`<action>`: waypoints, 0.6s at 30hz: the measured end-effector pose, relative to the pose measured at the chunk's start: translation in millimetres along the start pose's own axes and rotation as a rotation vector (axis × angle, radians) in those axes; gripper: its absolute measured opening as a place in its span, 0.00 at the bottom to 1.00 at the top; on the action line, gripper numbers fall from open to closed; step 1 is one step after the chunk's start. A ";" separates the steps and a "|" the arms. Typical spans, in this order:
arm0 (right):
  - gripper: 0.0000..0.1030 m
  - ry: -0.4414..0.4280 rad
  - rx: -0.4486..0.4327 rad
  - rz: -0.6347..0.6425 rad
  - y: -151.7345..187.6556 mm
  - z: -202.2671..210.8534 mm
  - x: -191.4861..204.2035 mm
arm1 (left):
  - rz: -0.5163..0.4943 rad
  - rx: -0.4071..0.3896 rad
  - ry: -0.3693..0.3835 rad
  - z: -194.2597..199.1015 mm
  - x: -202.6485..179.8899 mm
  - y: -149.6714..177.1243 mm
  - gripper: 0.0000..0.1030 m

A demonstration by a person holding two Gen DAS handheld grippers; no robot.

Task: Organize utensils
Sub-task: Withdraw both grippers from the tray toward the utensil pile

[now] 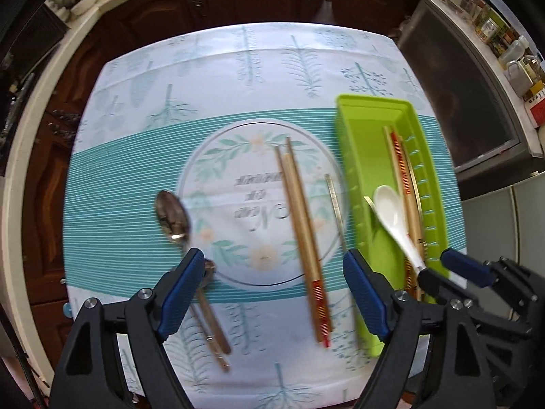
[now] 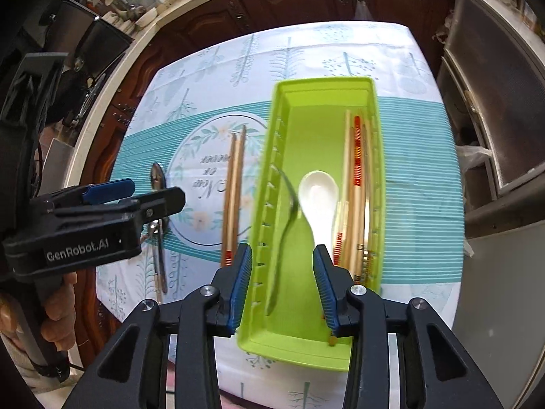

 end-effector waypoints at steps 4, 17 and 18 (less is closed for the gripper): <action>0.37 -0.005 -0.008 0.043 -3.1 -3.2 28.3 | -0.012 0.001 -0.054 -5.2 20.5 13.0 0.79; 0.30 0.032 0.074 -0.026 -6.7 -81.3 84.4 | -0.077 0.047 0.000 -33.1 64.8 25.5 0.79; 0.30 0.039 0.081 -0.034 -7.1 -88.4 84.5 | -0.082 0.051 0.007 -35.6 66.6 25.1 0.79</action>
Point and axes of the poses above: each gripper's, at about its wrist camera, not at the fingertips, and z roughly against the way its jaws point, x to its left, y to its underside, the point moved 3 cm from there along -z, roughly the way its jaws point, and after that the axes turned 9 degrees about x, right-handed, at the moved point
